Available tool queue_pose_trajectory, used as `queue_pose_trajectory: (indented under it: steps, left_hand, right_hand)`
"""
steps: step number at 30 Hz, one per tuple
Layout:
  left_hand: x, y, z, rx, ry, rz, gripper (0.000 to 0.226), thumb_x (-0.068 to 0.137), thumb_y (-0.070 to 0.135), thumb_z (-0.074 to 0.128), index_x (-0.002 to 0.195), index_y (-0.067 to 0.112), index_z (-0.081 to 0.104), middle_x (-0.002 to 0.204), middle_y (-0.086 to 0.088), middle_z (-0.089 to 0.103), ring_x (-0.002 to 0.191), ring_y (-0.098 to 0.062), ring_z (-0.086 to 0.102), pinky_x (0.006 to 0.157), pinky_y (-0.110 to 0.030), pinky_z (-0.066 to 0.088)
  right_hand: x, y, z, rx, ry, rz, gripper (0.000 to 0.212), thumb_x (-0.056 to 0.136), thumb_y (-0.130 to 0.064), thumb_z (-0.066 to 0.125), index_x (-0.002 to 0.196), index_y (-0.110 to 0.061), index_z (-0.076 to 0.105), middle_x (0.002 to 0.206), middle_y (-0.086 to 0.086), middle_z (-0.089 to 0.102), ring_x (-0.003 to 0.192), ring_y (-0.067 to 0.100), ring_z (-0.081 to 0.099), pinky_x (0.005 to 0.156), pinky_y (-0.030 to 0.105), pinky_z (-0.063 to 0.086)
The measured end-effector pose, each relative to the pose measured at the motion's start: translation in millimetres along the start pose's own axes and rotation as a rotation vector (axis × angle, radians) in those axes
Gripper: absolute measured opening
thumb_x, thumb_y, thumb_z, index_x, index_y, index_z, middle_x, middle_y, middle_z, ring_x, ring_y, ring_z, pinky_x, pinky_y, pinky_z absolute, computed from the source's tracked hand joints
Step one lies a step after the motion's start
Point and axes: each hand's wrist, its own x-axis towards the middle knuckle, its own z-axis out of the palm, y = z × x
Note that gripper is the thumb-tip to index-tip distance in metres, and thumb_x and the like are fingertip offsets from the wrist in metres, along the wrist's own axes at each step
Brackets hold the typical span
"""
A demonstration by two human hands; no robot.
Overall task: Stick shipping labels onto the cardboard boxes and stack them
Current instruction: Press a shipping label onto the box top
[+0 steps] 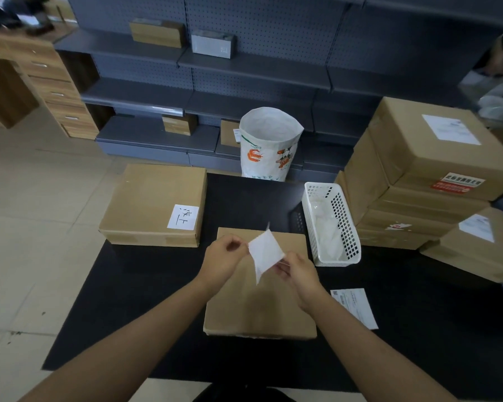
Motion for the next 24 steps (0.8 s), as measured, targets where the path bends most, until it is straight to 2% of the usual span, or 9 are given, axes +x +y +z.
queue_pose_trajectory:
  steps: [2, 4, 8, 11, 13, 16, 20, 24]
  left_hand:
    - [6, 4, -3, -0.065, 0.037, -0.057, 0.009, 0.091, 0.017, 0.059, 0.090, 0.011, 0.066, 0.094, -0.006, 0.066, 0.092, -0.022, 0.063, 0.083, -0.035, 0.052]
    - [10, 7, -4, -0.182, 0.076, -0.101, 0.010, 0.091, 0.017, 0.058, 0.091, 0.008, 0.063, 0.098, -0.009, 0.067, 0.093, -0.023, 0.066, 0.085, -0.038, 0.055]
    - [15, 16, -3, -0.430, 0.201, -0.131, 0.011, 0.091, 0.014, 0.053, 0.084, 0.007, 0.057, 0.094, -0.014, 0.068, 0.086, -0.025, 0.069, 0.067, -0.030, 0.056]
    - [23, 23, -4, -0.540, 0.286, -0.115, 0.014, 0.092, 0.013, 0.048, 0.078, 0.011, 0.051, 0.086, -0.012, 0.063, 0.078, -0.023, 0.066, 0.067, -0.032, 0.055]
    - [31, 26, -4, -0.570, 0.339, -0.105, 0.014, 0.092, 0.011, 0.046, 0.078, 0.012, 0.050, 0.083, -0.009, 0.063, 0.075, -0.022, 0.066, 0.067, -0.031, 0.055]
    - [40, 29, 2, -0.548, 0.361, -0.092, 0.016, 0.090, 0.010, 0.045, 0.075, 0.011, 0.050, 0.070, -0.002, 0.062, 0.062, -0.016, 0.065, 0.062, -0.029, 0.055]
    - [46, 29, 22, -0.482, 0.341, -0.086, 0.015, 0.089, 0.011, 0.047, 0.075, 0.010, 0.051, 0.060, 0.001, 0.058, 0.056, -0.012, 0.062, 0.057, -0.026, 0.055]
    - [49, 26, 43, -0.427, 0.360, -0.097, 0.017, 0.091, 0.015, 0.049, 0.075, 0.013, 0.056, 0.066, 0.000, 0.058, 0.060, -0.013, 0.061, 0.057, -0.025, 0.052]
  right_hand:
    - [2, 1, -8, 0.295, 0.071, 0.094, 0.021, 0.098, -0.015, 0.044, 0.096, -0.007, 0.064, 0.095, 0.009, 0.073, 0.093, 0.021, 0.067, 0.077, 0.031, 0.053]
    - [3, 3, -17, 0.462, 0.145, 0.121, 0.021, 0.100, -0.015, 0.045, 0.091, -0.005, 0.062, 0.091, 0.010, 0.071, 0.086, 0.020, 0.066, 0.067, 0.027, 0.052]
    - [10, 8, -35, 0.522, 0.303, 0.214, 0.025, 0.101, -0.022, 0.047, 0.090, -0.002, 0.058, 0.087, 0.012, 0.064, 0.079, 0.023, 0.062, 0.070, 0.033, 0.052]
    - [16, 8, -48, 0.513, 0.370, 0.231, 0.023, 0.100, -0.021, 0.047, 0.090, -0.003, 0.058, 0.085, 0.012, 0.063, 0.076, 0.022, 0.061, 0.066, 0.031, 0.050]
    - [22, 5, -56, 0.435, 0.425, 0.176, 0.020, 0.099, -0.020, 0.047, 0.090, -0.006, 0.058, 0.082, 0.010, 0.063, 0.074, 0.020, 0.061, 0.064, 0.028, 0.051]
    - [33, -9, -70, 0.135, 0.507, -0.046, 0.013, 0.095, -0.016, 0.046, 0.089, -0.010, 0.056, 0.081, 0.008, 0.060, 0.075, 0.020, 0.058, 0.066, 0.027, 0.049]
    - [56, -40, -90, -0.245, 0.513, -0.353, 0.011, 0.094, -0.015, 0.048, 0.093, -0.006, 0.055, 0.087, 0.008, 0.061, 0.086, 0.025, 0.060, 0.077, 0.037, 0.048]
    - [83, -65, -114, -0.477, 0.463, -0.531, 0.008, 0.096, -0.018, 0.049, 0.094, -0.012, 0.054, 0.080, -0.005, 0.056, 0.073, 0.014, 0.056, 0.063, 0.028, 0.046]
